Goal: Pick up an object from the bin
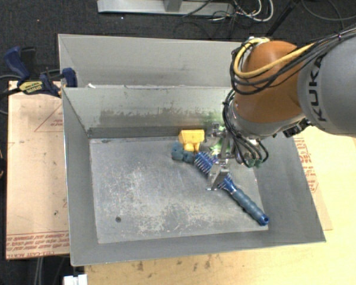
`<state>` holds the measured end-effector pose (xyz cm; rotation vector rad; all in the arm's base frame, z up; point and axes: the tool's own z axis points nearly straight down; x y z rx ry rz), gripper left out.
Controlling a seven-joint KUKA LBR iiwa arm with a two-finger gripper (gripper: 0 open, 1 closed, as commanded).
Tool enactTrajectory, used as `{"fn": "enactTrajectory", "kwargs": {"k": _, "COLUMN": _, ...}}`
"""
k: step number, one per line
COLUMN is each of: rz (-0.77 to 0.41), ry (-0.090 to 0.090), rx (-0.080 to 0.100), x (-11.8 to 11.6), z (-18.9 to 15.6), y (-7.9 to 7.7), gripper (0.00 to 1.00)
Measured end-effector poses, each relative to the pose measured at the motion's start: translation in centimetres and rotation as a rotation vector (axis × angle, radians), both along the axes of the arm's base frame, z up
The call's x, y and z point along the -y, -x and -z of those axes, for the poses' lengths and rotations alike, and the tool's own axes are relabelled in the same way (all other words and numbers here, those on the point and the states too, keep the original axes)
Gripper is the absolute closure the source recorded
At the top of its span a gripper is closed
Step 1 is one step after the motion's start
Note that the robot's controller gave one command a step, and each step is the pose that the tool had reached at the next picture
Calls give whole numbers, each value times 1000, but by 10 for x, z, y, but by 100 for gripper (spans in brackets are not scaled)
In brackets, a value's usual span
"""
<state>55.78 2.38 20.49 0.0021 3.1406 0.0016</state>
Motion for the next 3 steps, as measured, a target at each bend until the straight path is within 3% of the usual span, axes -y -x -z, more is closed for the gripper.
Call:
{"fn": "enactTrajectory", "kwargs": {"k": 1, "rz": -162, "ry": -2, "rx": 5, "x": 18, "z": 128, "y": -29, "gripper": 0}}
{"fn": "enactTrajectory", "kwargs": {"k": 2, "rz": -222, "ry": -8, "rx": -16, "x": 61, "z": 128, "y": -72, "gripper": 0}}
{"fn": "enactTrajectory", "kwargs": {"k": 3, "rz": -213, "ry": -1, "rx": 9, "x": 65, "z": 125, "y": -78, "gripper": 100}}
